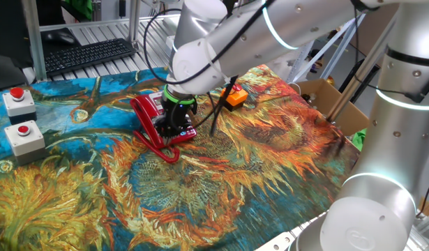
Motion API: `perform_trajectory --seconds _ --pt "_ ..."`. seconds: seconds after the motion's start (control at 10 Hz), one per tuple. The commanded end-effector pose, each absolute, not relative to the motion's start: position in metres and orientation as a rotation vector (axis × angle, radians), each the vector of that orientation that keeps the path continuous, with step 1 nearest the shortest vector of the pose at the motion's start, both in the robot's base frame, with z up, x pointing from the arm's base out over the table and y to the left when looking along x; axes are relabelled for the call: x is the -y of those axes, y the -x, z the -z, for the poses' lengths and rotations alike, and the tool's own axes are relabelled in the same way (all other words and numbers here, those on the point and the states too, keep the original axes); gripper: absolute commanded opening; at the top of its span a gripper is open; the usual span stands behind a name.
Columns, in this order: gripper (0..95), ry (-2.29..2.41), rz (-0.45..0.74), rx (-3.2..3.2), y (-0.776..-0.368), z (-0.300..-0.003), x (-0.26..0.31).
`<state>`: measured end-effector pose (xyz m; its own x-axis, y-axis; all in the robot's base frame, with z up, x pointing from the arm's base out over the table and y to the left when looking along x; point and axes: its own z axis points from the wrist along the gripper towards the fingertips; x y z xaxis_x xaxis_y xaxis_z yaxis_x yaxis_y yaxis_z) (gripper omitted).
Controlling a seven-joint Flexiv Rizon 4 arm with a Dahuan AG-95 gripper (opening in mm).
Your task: Place the handset of the telephone on the corresponding phone cradle
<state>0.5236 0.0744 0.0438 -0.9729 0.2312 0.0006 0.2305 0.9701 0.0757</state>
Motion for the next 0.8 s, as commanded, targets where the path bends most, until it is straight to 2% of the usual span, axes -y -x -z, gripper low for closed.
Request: perform_trajectory --seconds 0.1,0.8 --pt "0.0 -0.363 -0.119 -3.110 -0.5262 -0.0452 -0.0748" --pt "0.0 -0.380 -0.109 -3.132 -0.5294 -0.0532 -0.0751"
